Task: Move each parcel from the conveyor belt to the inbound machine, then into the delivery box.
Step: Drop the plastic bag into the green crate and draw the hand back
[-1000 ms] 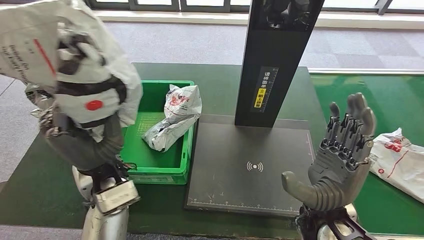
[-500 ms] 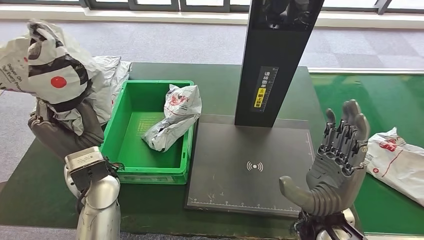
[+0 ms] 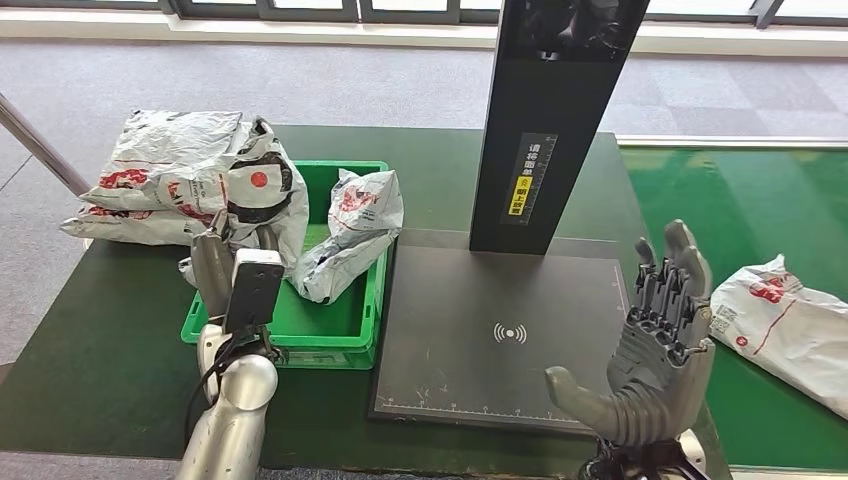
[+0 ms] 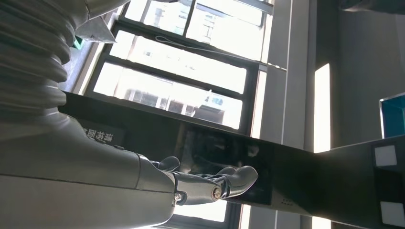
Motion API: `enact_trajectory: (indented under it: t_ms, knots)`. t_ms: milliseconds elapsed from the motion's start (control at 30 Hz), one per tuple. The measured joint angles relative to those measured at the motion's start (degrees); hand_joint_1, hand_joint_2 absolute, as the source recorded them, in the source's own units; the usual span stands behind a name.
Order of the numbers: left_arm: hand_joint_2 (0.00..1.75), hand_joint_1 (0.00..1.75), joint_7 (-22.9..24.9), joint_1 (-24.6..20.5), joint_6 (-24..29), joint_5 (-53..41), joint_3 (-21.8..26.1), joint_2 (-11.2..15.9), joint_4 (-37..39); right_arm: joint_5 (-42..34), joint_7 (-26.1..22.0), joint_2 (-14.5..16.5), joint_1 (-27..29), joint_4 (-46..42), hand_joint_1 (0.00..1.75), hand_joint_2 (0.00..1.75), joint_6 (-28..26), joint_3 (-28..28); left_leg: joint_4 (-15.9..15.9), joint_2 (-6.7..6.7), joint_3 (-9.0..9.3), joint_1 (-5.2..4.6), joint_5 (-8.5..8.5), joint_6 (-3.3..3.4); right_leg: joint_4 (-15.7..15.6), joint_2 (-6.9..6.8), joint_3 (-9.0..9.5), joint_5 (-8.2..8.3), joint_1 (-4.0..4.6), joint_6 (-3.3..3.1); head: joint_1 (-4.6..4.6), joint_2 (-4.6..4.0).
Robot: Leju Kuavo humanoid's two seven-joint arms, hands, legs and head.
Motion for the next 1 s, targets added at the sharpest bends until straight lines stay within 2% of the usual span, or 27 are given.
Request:
enact_trajectory:
  t_ms: [767, 800, 833, 900, 933, 1000]
  knots:
    - [1.75, 1.75, 1.15, 0.10, -0.84, -1.38, -0.85, 0.85, 2.44, 0.10, 0.00, -0.09, 0.04, 0.02, 0.00, 1.75, 0.69, 0.00, 0.00, 0.00, 0.00, 0.00, 0.00, 0.00, 0.00, -0.01, 0.01, 0.00, 0.00, 0.00, 0.00, 0.00]
    - [1.75, 1.53, 1.15, 0.10, -0.84, -1.38, -0.85, 0.86, 2.47, 0.10, 0.00, -0.09, 0.04, 0.02, 0.00, 1.75, 0.69, 0.00, 0.00, 0.00, 0.00, 0.00, 0.00, 0.00, 0.00, -0.01, 0.01, 0.00, 0.00, 0.00, 0.00, 0.00]
    - [1.75, 1.15, 1.15, 0.10, -0.84, -1.38, -0.86, 0.86, 2.47, 0.10, 0.00, -0.09, 0.03, 0.02, 0.00, 1.75, 0.71, 0.00, 0.00, 0.00, 0.00, 0.00, 0.00, 0.00, 0.01, -0.01, 0.01, 0.00, 0.00, 0.00, 0.00, 0.00]
    - [1.75, 0.28, 1.15, 0.10, -0.84, -1.38, -0.86, 0.87, 2.48, 0.09, 0.01, -0.09, 0.00, 0.02, 0.00, 1.75, 0.79, 0.00, 0.00, 0.00, 0.00, 0.00, 0.00, 0.00, 0.01, -0.01, 0.01, 0.00, 0.00, 0.00, 0.00, 0.00]
    - [1.75, 0.06, 1.15, 0.10, -0.84, -1.39, -0.86, 0.87, 2.49, 0.08, 0.02, -0.09, -0.04, 0.03, 0.00, 1.75, 0.86, 0.00, 0.00, 0.00, 0.00, 0.00, 0.00, 0.00, 0.01, -0.01, 0.01, 0.00, 0.00, 0.00, 0.00, 0.00]
    - [0.87, 0.00, 1.13, 0.11, -0.77, -1.50, -0.86, 0.90, 2.49, 0.04, 0.05, -0.09, -0.20, 0.13, 0.00, 1.75, 1.07, 0.00, 0.00, 0.00, 0.00, 0.00, 0.00, 0.00, 0.01, -0.01, 0.02, 0.00, 0.00, 0.00, 0.00, 0.00]
